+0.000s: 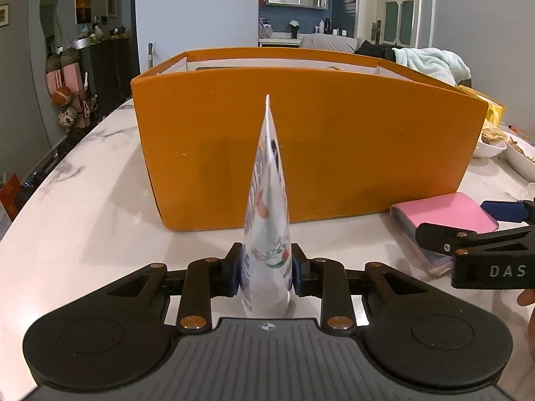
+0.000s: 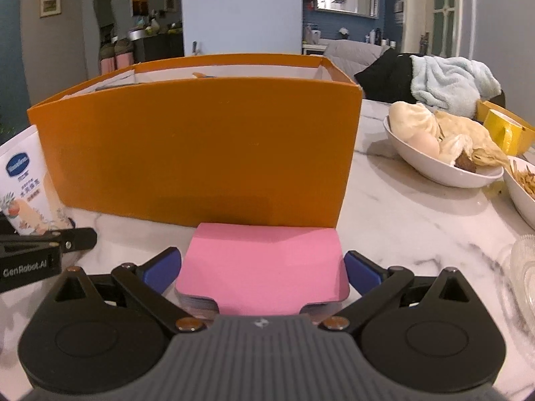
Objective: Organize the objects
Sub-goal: 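Lift the Vaseline tube and pink box and carry both over the orange box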
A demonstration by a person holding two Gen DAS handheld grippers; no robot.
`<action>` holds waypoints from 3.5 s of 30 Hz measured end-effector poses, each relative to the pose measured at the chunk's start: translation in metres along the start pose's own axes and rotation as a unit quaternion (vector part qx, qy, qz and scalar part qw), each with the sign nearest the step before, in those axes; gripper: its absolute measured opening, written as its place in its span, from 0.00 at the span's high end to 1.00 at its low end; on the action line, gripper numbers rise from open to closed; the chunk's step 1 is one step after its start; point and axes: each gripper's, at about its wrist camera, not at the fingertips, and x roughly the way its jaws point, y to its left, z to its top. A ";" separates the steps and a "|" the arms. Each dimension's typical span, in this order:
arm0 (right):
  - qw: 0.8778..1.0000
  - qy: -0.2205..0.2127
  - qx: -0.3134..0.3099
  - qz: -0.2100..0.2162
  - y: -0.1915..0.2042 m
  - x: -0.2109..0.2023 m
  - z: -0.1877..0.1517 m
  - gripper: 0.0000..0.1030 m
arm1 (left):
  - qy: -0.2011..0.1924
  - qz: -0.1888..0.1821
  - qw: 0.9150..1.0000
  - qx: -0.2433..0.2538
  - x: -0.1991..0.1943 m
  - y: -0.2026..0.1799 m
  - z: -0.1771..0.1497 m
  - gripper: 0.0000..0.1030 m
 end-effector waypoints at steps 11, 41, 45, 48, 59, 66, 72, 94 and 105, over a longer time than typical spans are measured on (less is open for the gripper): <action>0.999 0.023 -0.012 -0.039 0.013 0.017 0.001 0.01 | 0.003 -0.005 1.000 -0.011 0.000 0.003 0.001 0.65; 1.000 -0.002 -0.011 -0.006 0.016 -0.037 -0.025 0.03 | -0.008 -0.002 1.000 -0.025 -0.029 0.010 -0.001 0.68; 1.000 -0.010 -0.007 -0.003 0.016 -0.049 -0.026 0.03 | -0.007 -0.002 1.000 -0.022 -0.033 0.011 -0.003 0.68; 1.000 -0.015 -0.005 0.002 0.016 -0.060 -0.024 0.03 | -0.007 -0.002 1.000 -0.022 -0.038 0.012 -0.003 0.68; 0.998 -0.062 -0.008 0.020 0.017 -0.106 0.004 0.03 | -0.034 -0.009 0.999 -0.011 -0.068 0.012 0.016 0.68; 0.994 -0.096 -0.023 0.035 0.023 -0.124 0.037 0.03 | -0.061 -0.007 0.998 0.001 -0.080 0.011 0.047 0.68; 0.992 -0.116 -0.034 0.040 0.023 -0.121 0.076 0.03 | -0.081 0.005 0.997 0.009 -0.079 0.014 0.085 0.68; 0.996 -0.042 0.016 0.072 0.007 0.009 0.162 0.03 | 0.002 0.038 0.997 0.072 0.058 0.002 0.188 0.68; 0.998 -0.007 -0.017 0.067 0.014 0.035 0.153 0.03 | 0.087 -0.010 0.995 0.040 0.109 0.002 0.208 0.68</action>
